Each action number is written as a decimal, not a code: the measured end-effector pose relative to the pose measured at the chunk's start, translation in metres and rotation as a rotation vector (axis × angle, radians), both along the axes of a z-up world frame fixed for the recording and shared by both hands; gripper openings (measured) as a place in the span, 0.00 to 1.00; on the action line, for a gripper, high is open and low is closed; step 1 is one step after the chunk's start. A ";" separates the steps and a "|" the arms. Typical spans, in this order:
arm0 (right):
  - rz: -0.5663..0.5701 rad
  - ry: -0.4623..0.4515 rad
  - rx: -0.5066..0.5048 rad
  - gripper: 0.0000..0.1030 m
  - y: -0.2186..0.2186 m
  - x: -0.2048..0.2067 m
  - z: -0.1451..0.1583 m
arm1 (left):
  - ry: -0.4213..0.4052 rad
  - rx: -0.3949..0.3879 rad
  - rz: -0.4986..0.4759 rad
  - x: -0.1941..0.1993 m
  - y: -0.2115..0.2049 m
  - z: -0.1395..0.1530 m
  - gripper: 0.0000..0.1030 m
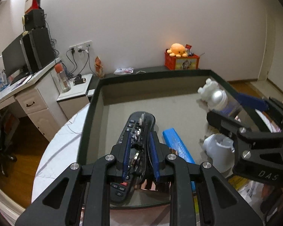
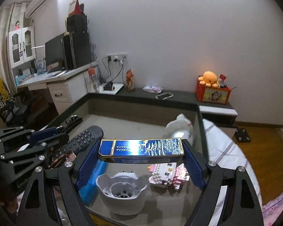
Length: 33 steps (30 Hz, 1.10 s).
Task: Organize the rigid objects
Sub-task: 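Lower the hair clip and card case into the box and open both tools, then withdraw both tools from the box toward the remaining items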
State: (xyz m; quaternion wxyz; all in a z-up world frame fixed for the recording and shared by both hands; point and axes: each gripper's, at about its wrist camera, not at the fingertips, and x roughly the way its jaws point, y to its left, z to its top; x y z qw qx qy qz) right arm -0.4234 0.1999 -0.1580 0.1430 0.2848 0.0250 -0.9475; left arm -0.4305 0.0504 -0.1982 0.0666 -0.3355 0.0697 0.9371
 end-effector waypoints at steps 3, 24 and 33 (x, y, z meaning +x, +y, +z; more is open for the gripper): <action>-0.004 0.016 0.000 0.84 0.001 0.001 0.001 | 0.002 0.007 0.003 0.001 -0.002 0.001 0.21; -0.019 0.110 -0.012 1.00 -0.004 0.062 0.048 | 0.102 0.023 0.106 0.067 -0.029 0.056 0.97; -0.039 0.178 -0.019 1.00 0.006 0.126 0.080 | 0.174 0.048 0.086 0.141 -0.044 0.090 1.00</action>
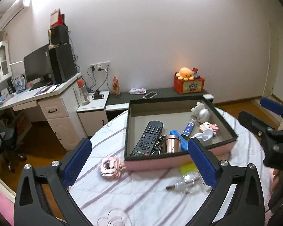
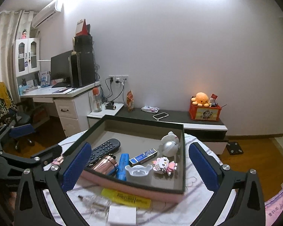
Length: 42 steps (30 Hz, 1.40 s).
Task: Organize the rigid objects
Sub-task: 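Withdraw both tools from the box toward the remaining items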
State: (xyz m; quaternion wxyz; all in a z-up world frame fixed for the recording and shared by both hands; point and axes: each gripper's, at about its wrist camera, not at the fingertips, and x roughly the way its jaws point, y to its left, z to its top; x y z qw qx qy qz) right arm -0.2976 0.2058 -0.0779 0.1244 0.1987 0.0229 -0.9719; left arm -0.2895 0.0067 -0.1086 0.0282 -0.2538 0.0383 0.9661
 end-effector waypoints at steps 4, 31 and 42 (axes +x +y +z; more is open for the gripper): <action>-0.015 0.031 -0.020 1.00 0.010 0.030 0.012 | 0.033 0.044 0.003 0.036 -0.017 0.012 1.00; -0.028 -0.036 0.005 1.00 0.010 0.084 -0.007 | -0.044 -0.019 0.064 0.088 -0.055 -0.012 1.00; -0.046 -0.261 0.054 1.00 0.001 0.030 -0.083 | -0.214 -0.016 0.069 0.024 -0.068 -0.068 1.00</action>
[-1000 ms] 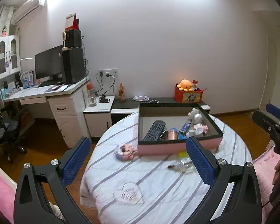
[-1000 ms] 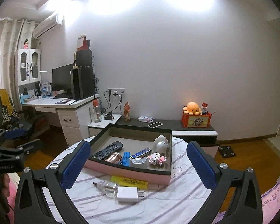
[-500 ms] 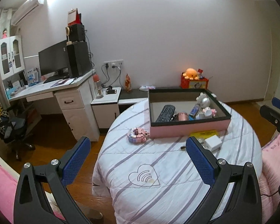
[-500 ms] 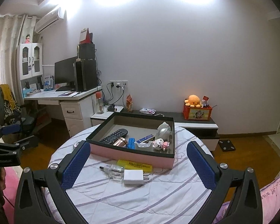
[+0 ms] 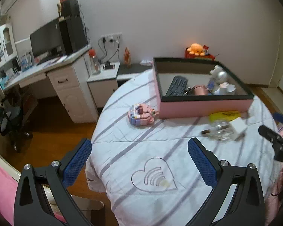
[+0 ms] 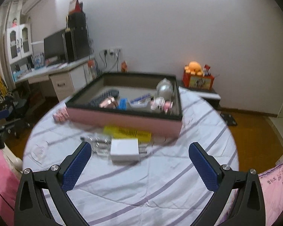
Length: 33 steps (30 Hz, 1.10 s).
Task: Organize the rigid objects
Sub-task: 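Withdraw both tools from the box toward the remaining items, then grasp the pink block ring with the left tool while the right grasps the white charger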
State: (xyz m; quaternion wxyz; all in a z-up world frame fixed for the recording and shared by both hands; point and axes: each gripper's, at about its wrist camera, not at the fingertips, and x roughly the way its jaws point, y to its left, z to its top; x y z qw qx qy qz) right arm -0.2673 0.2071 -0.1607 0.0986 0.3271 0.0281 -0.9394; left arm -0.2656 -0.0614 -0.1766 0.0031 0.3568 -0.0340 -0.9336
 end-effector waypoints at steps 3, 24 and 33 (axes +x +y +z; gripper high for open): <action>0.002 -0.074 0.025 1.00 -0.004 -0.020 -0.020 | -0.041 0.007 -0.003 -0.018 -0.004 -0.013 1.00; 0.029 -0.253 0.056 0.90 -0.012 -0.067 -0.060 | -0.195 0.042 -0.047 -0.128 -0.008 -0.067 1.00; 0.027 -0.254 0.058 0.89 -0.014 -0.072 -0.059 | -0.185 0.033 -0.113 -0.126 -0.007 -0.070 0.79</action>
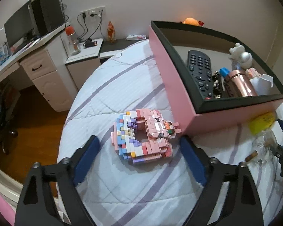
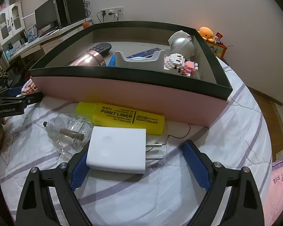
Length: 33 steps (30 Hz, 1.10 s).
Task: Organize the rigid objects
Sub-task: 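Grasp the pink block ring with the left tool while the right grasps the white charger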
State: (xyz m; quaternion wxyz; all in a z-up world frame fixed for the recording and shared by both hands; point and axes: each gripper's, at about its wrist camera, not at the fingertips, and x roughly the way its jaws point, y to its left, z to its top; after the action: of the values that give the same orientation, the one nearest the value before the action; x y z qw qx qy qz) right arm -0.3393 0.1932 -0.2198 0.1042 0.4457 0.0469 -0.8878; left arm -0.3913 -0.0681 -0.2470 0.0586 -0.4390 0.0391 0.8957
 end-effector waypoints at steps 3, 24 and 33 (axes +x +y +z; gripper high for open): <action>-0.005 0.005 -0.003 0.84 0.000 0.000 0.002 | 0.008 0.007 0.002 0.004 -0.004 0.002 0.58; -0.015 -0.004 -0.051 0.66 0.026 0.030 0.008 | -0.006 -0.015 -0.028 0.095 0.020 0.005 0.58; 0.019 -0.016 -0.063 0.66 0.034 0.058 0.009 | -0.001 -0.013 -0.089 0.122 0.065 0.003 0.62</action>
State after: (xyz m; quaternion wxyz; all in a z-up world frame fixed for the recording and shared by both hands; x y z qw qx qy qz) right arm -0.2809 0.2270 -0.2109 0.1269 0.4489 0.0225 -0.8842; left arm -0.2694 -0.0029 -0.2440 0.0958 -0.4375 0.0643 0.8918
